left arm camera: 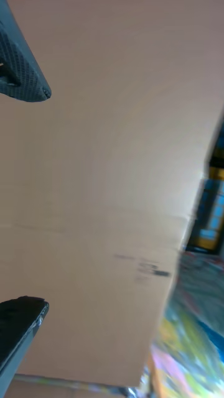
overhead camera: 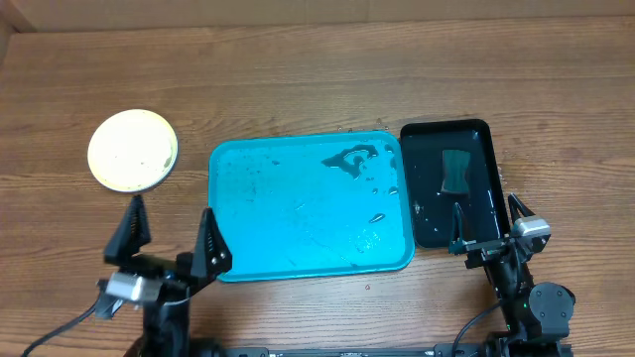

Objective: Clean dirty plates on tray and stack at the side

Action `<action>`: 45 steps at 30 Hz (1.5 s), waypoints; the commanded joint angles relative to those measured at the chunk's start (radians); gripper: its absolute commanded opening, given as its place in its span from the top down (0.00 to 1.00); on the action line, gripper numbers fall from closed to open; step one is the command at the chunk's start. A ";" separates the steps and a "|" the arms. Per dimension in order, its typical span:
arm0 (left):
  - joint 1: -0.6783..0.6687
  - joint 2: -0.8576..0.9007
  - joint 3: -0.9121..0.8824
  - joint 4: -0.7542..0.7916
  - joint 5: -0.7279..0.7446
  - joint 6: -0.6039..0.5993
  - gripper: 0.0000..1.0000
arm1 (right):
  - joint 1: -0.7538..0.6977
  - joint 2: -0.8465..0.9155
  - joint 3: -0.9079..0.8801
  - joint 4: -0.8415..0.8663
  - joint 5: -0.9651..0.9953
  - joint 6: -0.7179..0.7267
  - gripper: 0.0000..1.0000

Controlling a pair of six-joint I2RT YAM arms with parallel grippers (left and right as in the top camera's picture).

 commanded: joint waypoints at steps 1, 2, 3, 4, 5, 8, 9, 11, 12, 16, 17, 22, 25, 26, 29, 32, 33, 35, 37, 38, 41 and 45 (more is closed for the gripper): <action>-0.019 -0.013 -0.082 0.004 -0.084 -0.007 0.00 | -0.001 -0.009 -0.011 0.004 0.010 0.000 0.00; -0.019 -0.013 -0.104 0.004 -0.092 -0.006 0.00 | -0.001 -0.009 -0.011 0.004 0.010 0.000 0.00; -0.017 -0.013 -0.127 0.001 -0.103 -0.006 0.00 | -0.001 -0.009 -0.011 0.004 0.010 0.000 0.00; -0.016 -0.013 -0.149 -0.008 -0.114 -0.006 0.00 | -0.001 -0.009 -0.011 0.004 0.010 0.000 0.00; -0.016 -0.013 -0.169 -0.019 -0.124 -0.006 0.00 | -0.001 -0.009 -0.011 0.004 0.010 0.000 0.00; -0.014 -0.013 -0.208 -0.131 -0.149 -0.003 0.00 | -0.001 -0.009 -0.011 0.004 0.010 0.000 0.00; -0.015 -0.013 -0.209 -0.188 -0.160 -0.003 0.00 | -0.001 -0.009 -0.011 0.004 0.010 0.000 0.00; -0.011 -0.013 -0.209 -0.301 -0.163 -0.002 0.00 | -0.001 -0.009 -0.011 0.004 0.010 0.000 0.00; -0.010 -0.013 -0.209 -0.367 -0.166 0.000 0.00 | -0.001 -0.009 -0.011 0.004 0.010 0.000 0.00; -0.011 -0.014 -0.208 -0.419 -0.154 0.194 0.00 | -0.001 -0.009 -0.011 0.004 0.010 0.000 0.00; -0.011 -0.014 -0.208 -0.418 -0.154 0.209 0.00 | -0.001 -0.009 -0.011 0.004 0.010 0.000 0.00; -0.010 -0.013 -0.208 -0.417 -0.154 0.207 0.00 | -0.001 -0.009 -0.011 0.004 0.010 0.000 0.00; -0.010 -0.013 -0.208 -0.417 -0.154 0.207 0.00 | -0.001 -0.009 -0.011 0.004 0.010 0.000 0.00; -0.010 -0.013 -0.208 -0.417 -0.154 0.207 0.00 | -0.001 -0.009 -0.011 0.004 0.010 0.000 0.00; -0.010 -0.013 -0.208 -0.417 -0.154 0.207 0.00 | -0.001 -0.009 -0.011 0.004 0.010 0.000 0.00; -0.010 -0.013 -0.208 -0.417 -0.154 0.207 0.00 | -0.001 -0.009 -0.011 0.004 0.010 -0.001 0.00; -0.010 -0.013 -0.208 -0.417 -0.154 0.207 0.00 | -0.001 -0.009 -0.011 0.004 0.010 0.000 0.00; -0.010 -0.013 -0.208 -0.417 -0.154 0.207 0.00 | -0.001 -0.009 -0.011 0.004 0.010 0.000 0.00; -0.010 -0.013 -0.208 -0.417 -0.154 0.207 0.00 | -0.001 -0.009 -0.011 0.004 0.010 -0.001 0.00; -0.010 -0.013 -0.208 -0.417 -0.154 0.207 0.00 | -0.001 -0.009 -0.011 0.004 0.010 0.000 0.00; -0.010 -0.013 -0.208 -0.417 -0.154 0.207 0.00 | -0.001 -0.009 -0.011 0.004 0.010 0.000 0.00; -0.010 -0.013 -0.208 -0.417 -0.155 0.207 0.00 | -0.001 -0.009 -0.011 0.004 0.010 -0.001 0.00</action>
